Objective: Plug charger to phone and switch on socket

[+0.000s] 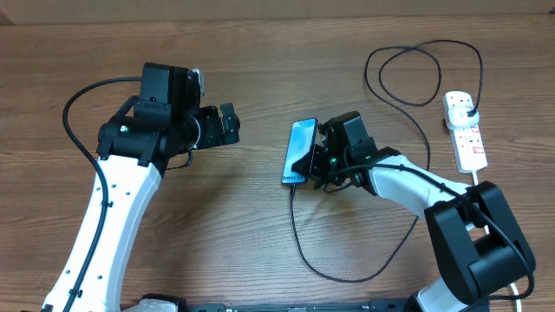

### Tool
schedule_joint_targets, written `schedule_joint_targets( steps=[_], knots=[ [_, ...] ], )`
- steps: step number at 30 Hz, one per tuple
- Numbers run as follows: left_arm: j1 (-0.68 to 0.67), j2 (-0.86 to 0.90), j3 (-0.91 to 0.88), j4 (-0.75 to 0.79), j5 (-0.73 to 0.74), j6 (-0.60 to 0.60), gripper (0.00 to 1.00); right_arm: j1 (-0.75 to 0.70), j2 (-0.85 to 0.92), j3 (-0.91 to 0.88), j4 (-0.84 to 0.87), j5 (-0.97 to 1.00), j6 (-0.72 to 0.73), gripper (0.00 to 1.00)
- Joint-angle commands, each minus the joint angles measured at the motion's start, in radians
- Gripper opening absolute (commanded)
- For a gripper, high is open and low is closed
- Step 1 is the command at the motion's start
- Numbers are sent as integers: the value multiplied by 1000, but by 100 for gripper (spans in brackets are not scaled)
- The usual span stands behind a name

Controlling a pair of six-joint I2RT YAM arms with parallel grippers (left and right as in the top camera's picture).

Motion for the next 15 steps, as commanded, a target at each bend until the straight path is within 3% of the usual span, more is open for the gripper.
schedule_joint_targets(
  steps=[1, 15],
  knots=[
    [4, -12, 9, 0, -13, 4, 99, -2, 5, 16, 18, -9, 17, 7],
    [4, -12, 9, 0, -13, 4, 100, -2, 5, 16, 18, -12, 11, 13]
  ],
)
